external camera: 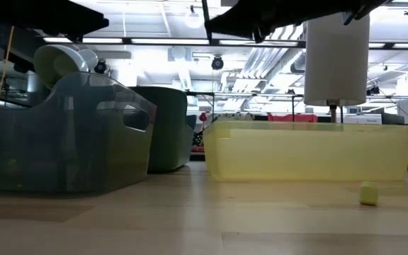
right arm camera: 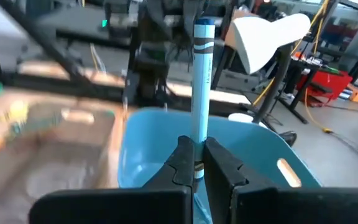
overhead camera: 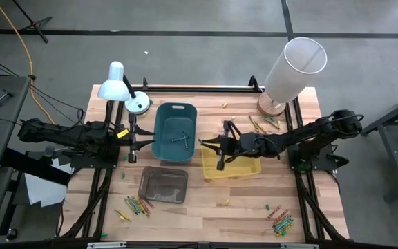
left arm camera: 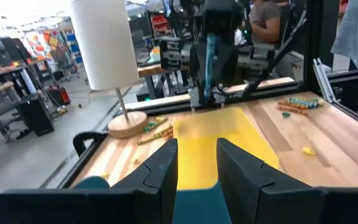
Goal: Sort crayons
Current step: Put the blue crayon into the blue bin
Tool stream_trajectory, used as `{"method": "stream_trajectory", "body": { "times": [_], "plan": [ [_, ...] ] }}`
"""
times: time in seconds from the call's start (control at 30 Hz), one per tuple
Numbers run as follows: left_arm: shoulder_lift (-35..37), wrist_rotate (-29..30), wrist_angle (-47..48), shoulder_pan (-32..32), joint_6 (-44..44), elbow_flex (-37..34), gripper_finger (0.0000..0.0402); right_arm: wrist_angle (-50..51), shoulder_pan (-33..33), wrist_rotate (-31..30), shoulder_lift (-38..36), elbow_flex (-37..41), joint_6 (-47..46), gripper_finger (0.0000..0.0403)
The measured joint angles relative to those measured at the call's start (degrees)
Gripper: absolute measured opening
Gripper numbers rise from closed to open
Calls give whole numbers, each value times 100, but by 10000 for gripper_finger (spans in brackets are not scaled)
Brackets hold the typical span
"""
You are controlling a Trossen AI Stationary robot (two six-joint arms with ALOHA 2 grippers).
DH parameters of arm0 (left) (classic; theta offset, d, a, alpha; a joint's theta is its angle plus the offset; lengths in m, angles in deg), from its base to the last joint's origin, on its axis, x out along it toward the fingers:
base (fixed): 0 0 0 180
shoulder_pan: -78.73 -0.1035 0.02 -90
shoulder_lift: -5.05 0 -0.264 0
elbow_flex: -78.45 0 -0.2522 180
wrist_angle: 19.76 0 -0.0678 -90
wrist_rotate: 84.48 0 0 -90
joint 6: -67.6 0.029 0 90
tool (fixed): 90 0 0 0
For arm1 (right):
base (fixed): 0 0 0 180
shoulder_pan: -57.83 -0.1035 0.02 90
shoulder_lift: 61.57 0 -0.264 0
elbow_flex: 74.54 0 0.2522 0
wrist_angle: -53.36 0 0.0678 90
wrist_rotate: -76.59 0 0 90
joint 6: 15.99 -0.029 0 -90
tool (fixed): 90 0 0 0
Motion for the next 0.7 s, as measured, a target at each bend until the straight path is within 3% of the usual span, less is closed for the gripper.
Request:
{"method": "stream_trajectory", "body": {
  "times": [0.2, 0.33, 0.53, 0.7],
  "plan": [
    [6, 1, -49, 0, 820, 0, 99, -32, 268, 263, 0, 0, 710, 7],
    [6, 1, -41, 0, 1077, 0, 99, -209, 720, 803, 139, 0, 421, 7],
    [6, 387, -10, 2, 1098, 0, 99, -1673, 1594, 1139, 1458, -251, -789, 7],
    [6, 647, 41, 0, 1088, 0, 99, -996, 1883, 1705, 2602, -1328, -1534, 7]
  ]
}}
